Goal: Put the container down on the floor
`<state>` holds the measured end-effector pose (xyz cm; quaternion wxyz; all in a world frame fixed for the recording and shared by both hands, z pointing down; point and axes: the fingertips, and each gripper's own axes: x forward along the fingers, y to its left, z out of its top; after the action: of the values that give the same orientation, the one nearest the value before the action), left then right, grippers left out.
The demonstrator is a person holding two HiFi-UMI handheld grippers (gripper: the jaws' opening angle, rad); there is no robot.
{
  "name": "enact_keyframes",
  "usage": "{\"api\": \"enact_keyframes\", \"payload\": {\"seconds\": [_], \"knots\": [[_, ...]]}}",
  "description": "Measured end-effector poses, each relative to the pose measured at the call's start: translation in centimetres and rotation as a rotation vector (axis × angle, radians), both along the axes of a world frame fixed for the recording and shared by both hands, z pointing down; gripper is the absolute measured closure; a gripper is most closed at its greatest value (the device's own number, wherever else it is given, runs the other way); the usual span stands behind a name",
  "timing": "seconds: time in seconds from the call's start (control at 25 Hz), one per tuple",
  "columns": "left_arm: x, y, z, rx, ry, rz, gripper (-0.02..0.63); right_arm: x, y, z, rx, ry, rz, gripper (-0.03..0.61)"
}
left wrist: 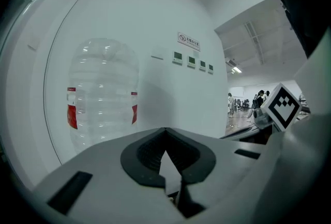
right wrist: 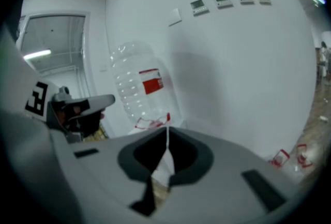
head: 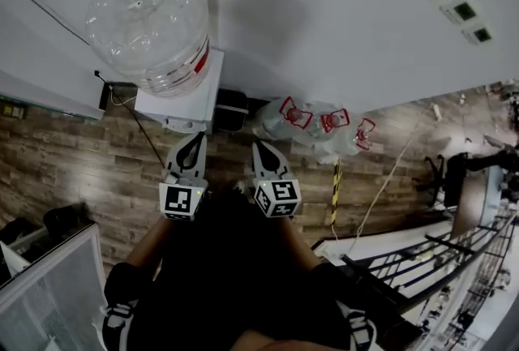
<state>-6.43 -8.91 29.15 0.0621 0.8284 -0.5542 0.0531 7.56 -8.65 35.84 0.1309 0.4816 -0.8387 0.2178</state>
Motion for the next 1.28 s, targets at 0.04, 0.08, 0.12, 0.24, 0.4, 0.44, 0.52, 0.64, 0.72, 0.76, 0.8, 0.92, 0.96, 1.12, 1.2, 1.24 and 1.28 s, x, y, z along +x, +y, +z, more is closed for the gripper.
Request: {"api": "enact_keyframes", "payload": {"seconds": [0.04,0.08,0.12,0.24,0.4,0.44,0.52,0.64,0.72,0.76,0.8,0.92,0.96,1.12,1.2,1.24,1.28], "knots": [[0.1,0.0,-0.1,0.002,0.003,0.007,0.588,0.0,0.4,-0.5,0.007,-0.009,0.009,0.543],[0.2,0.0,-0.1,0.0,0.011,0.013,0.588,0.0,0.7,-0.7,0.015,-0.011,0.018,0.543],[0.3,0.0,0.0,-0.006,0.022,0.016,0.588,0.0,0.9,-0.9,0.022,-0.009,0.024,0.543],[0.7,0.1,0.6,-0.016,0.04,0.029,0.588,-0.1,1.5,-0.7,0.021,-0.009,0.028,0.543],[1.4,0.3,0.6,-0.01,0.034,0.054,0.588,-0.4,2.0,-0.5,0.009,-0.026,0.023,0.543],[1.6,0.3,0.5,-0.006,0.032,0.057,0.588,-0.4,2.2,-0.6,0.009,-0.032,0.021,0.543],[1.9,0.3,0.3,0.001,0.034,0.062,0.588,-0.6,2.5,-0.8,0.013,-0.04,0.017,0.543],[2.1,0.3,0.0,-0.007,0.034,0.067,0.588,-0.8,2.8,-1.0,0.026,-0.034,0.002,0.546],[2.2,0.3,0.2,-0.012,0.034,0.068,0.588,-0.7,3.0,-0.9,0.015,-0.033,-0.004,0.546],[2.1,0.3,0.2,-0.014,0.035,0.066,0.588,-0.7,3.1,-0.8,0.009,-0.037,-0.003,0.546],[2.1,0.3,0.2,-0.018,0.037,0.065,0.588,-0.6,3.0,-0.8,0.007,-0.04,-0.002,0.546],[1.8,0.3,0.6,-0.032,0.039,0.062,0.588,-0.5,2.8,-1.0,0.007,-0.044,0.001,0.546],[1.7,0.3,0.5,-0.033,0.037,0.061,0.588,-0.4,2.7,-1.1,0.006,-0.043,0.002,0.546],[1.7,0.1,-0.1,-0.032,0.033,0.064,0.588,-0.1,2.5,-1.6,0.013,-0.043,0.011,0.546],[1.8,0.1,-0.2,-0.032,0.035,0.07,0.588,0.0,2.5,-1.6,0.015,-0.039,0.011,0.546],[1.8,0.1,-0.2,-0.032,0.036,0.073,0.588,0.1,2.6,-1.6,0.015,-0.037,0.01,0.546],[1.9,0.1,-0.2,-0.034,0.038,0.075,0.588,0.1,2.6,-1.6,0.015,-0.037,0.01,0.546]]}}
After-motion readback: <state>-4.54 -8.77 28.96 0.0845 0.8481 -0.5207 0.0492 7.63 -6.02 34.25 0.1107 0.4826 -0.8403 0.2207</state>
